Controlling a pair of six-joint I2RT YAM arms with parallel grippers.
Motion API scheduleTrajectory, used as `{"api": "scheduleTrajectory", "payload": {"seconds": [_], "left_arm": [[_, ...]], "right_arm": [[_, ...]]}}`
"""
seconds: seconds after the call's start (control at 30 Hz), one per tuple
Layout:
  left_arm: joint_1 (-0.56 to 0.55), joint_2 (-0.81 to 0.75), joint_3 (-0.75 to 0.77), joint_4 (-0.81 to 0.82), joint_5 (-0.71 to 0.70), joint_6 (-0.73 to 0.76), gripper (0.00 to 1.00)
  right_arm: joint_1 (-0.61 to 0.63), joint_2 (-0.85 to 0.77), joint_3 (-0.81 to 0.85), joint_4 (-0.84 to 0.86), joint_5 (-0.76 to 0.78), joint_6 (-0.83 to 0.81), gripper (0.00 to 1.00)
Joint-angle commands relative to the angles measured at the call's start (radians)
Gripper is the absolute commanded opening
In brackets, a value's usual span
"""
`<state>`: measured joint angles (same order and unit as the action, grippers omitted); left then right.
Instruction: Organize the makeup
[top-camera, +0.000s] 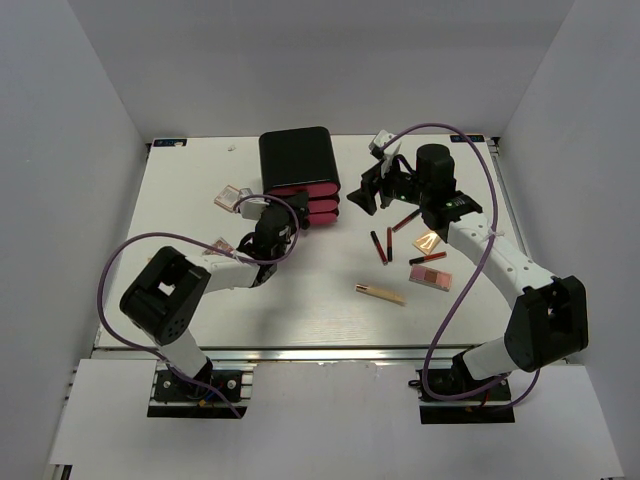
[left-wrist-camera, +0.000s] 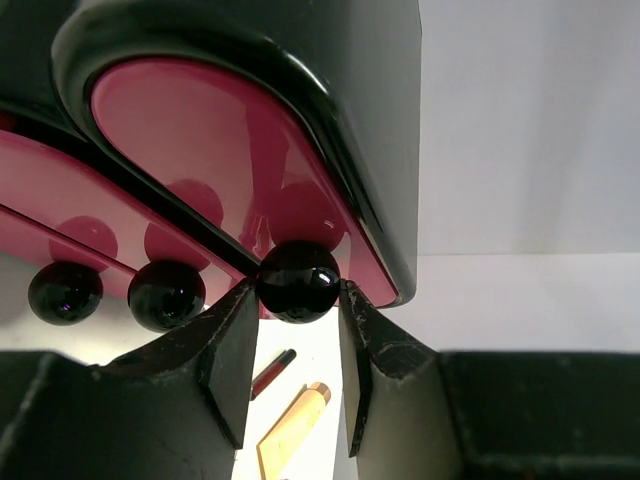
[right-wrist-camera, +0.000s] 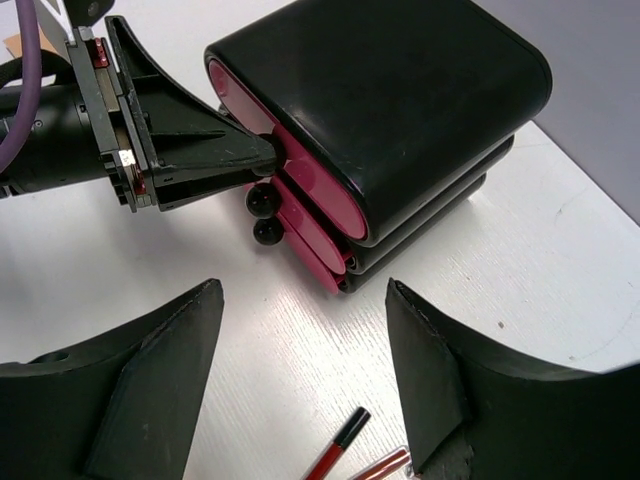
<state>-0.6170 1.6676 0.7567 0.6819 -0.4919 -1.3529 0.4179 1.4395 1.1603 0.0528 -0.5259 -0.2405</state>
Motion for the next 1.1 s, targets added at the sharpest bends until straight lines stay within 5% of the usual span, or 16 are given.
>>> {"api": "scheduleTrajectory", "payload": {"seconds": [0.0, 0.43, 1.07], "left_arm": [[0.017, 0.006, 0.024, 0.024, -0.013, 0.003, 0.42], [0.011, -0.042, -0.065, 0.084, 0.070, 0.009, 0.14], [-0.141, -0.189, -0.146, -0.102, 0.023, -0.127, 0.12]], "right_arm": [[-0.007, -0.034, -0.005, 0.018, 0.003, -0.014, 0.72], [-0.014, -0.031, -0.010, 0.015, 0.000, -0.016, 0.72], [-0.016, -0.027, -0.036, 0.032, -0.009, -0.008, 0.72]]}}
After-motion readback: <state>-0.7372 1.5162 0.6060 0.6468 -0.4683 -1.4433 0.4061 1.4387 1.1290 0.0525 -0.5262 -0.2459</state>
